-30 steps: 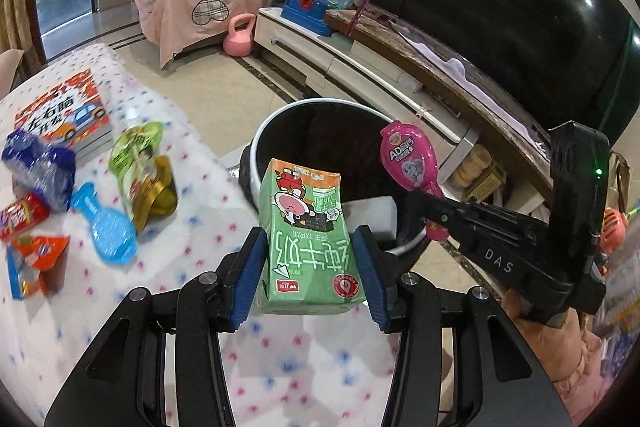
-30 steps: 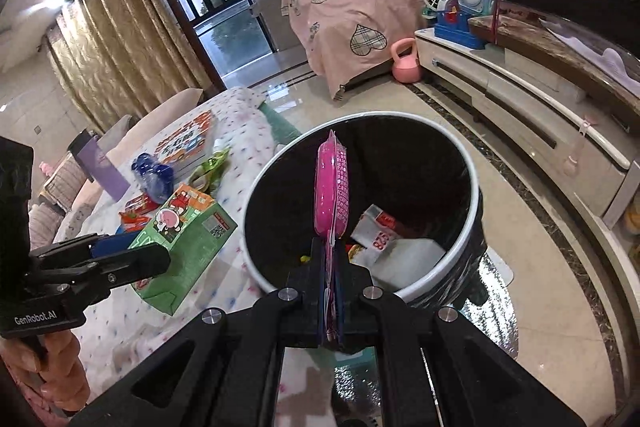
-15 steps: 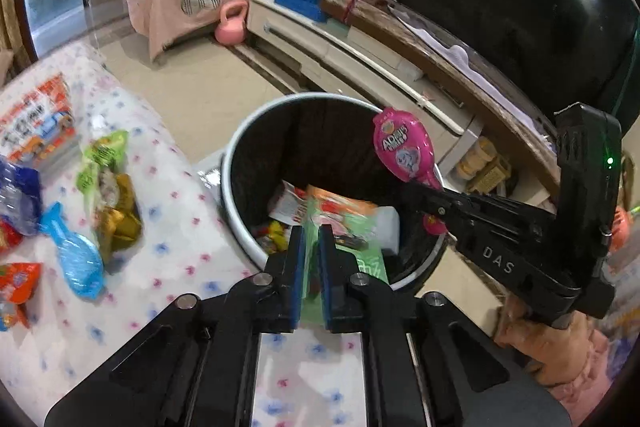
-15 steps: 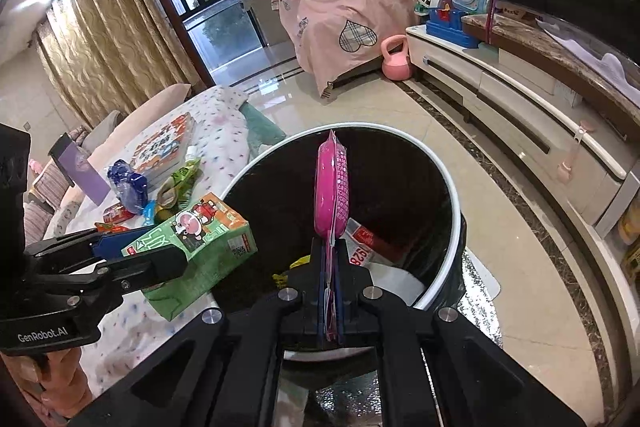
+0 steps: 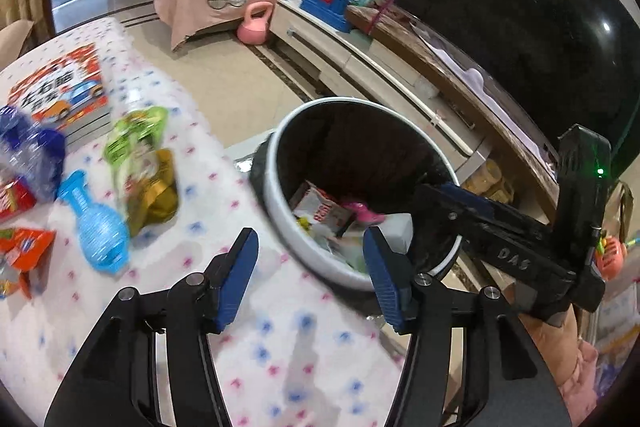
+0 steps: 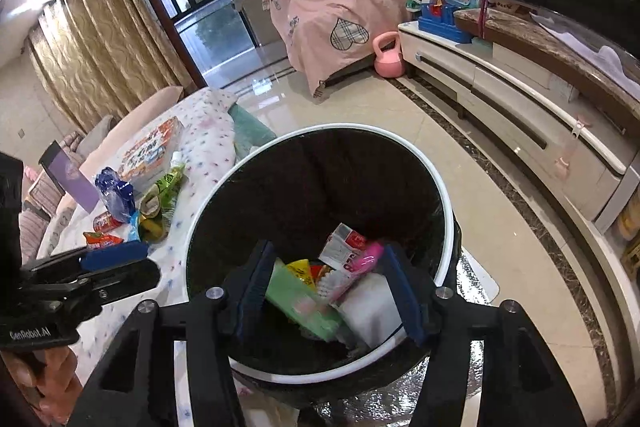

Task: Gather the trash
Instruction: 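Carry the green packet and pink hairbrush over the bin while opening both grippers to drop them, then move both grippers back to the table toward the orange wrapper and blue comb, then grasp the orange snack wrapper with the left gripper while the right grasps the blue comb, then carry the orange wrapper and blue comb over the bin while opening both grippers to drop them, then move both grippers back to the table toward the red candy tube and blue bag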

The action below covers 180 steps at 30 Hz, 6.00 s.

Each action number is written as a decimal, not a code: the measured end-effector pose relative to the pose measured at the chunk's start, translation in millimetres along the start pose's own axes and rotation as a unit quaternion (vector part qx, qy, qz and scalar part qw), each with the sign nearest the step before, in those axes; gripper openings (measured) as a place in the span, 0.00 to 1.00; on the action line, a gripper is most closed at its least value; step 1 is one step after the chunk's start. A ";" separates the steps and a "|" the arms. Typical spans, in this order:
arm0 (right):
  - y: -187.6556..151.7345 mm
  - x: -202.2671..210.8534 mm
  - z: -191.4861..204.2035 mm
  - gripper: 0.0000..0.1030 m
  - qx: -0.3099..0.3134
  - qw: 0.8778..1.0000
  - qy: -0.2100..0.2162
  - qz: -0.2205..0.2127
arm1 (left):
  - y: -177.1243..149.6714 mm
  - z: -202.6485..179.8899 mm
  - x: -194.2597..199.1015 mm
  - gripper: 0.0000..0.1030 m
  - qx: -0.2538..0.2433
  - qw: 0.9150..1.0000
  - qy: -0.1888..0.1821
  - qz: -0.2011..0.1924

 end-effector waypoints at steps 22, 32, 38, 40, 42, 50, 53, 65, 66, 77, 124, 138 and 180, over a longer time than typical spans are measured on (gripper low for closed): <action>-62.2 20.1 110.4 0.72 0.032 0.995 0.099 0.001 | -104.8 114.3 88.2 0.55 0.136 0.988 0.062 -0.026; -85.0 2.1 157.3 0.72 0.077 0.990 0.113 0.028 | -122.3 158.5 110.2 0.55 0.173 0.980 0.088 -0.039; -86.6 -9.5 177.3 0.72 0.100 0.987 0.118 0.036 | -118.8 174.3 111.2 0.55 0.176 0.978 0.101 -0.041; -86.5 -14.0 184.8 0.72 0.110 0.986 0.122 0.039 | -116.6 181.1 110.3 0.55 0.179 0.977 0.104 -0.042; -85.9 -19.8 191.2 0.72 0.119 0.984 0.124 0.041 | -113.8 187.6 108.5 0.55 0.181 0.977 0.109 -0.041; -79.8 -41.3 212.9 0.71 0.152 0.978 0.136 0.048 | -99.2 207.2 98.8 0.55 0.185 0.976 0.110 -0.036; -76.2 -53.0 219.8 0.71 0.167 0.975 0.136 0.053 | -92.9 213.5 91.5 0.55 0.182 0.976 0.112 -0.031; -70.3 -97.3 242.9 0.63 0.230 0.963 0.121 0.077 | -75.1 230.5 64.3 0.55 0.166 0.980 0.107 -0.009; -69.5 -100.4 243.6 0.63 0.232 0.962 0.118 0.078 | -74.4 231.2 62.2 0.55 0.164 0.981 0.105 -0.008; -71.9 -121.3 239.1 0.34 0.235 0.963 0.087 0.102 | -82.3 227.6 64.4 0.14 0.149 0.984 0.097 -0.005; -60.3 51.8 69.6 0.14 0.049 0.996 0.071 -0.020 | -40.0 32.0 76.6 0.08 0.033 0.998 -0.023 -0.047; -34.7 53.6 24.3 0.14 0.021 0.998 0.040 -0.037 | -0.6 -5.9 45.3 0.08 0.001 0.999 -0.024 -0.046; -17.7 32.9 0.3 0.60 -0.011 0.999 0.027 -0.027 | -12.1 14.2 16.5 0.56 0.043 0.999 -0.014 -0.023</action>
Point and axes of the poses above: each gripper's, at about its wrist camera, not at the fingertips, and x roughly against the way its jaws point, z to its left, y to its top, the point moved 4 cm from there along -x, roughly the way its jaws point, and after that the axes turned 8 degrees about -x, right-handed, at the moved point
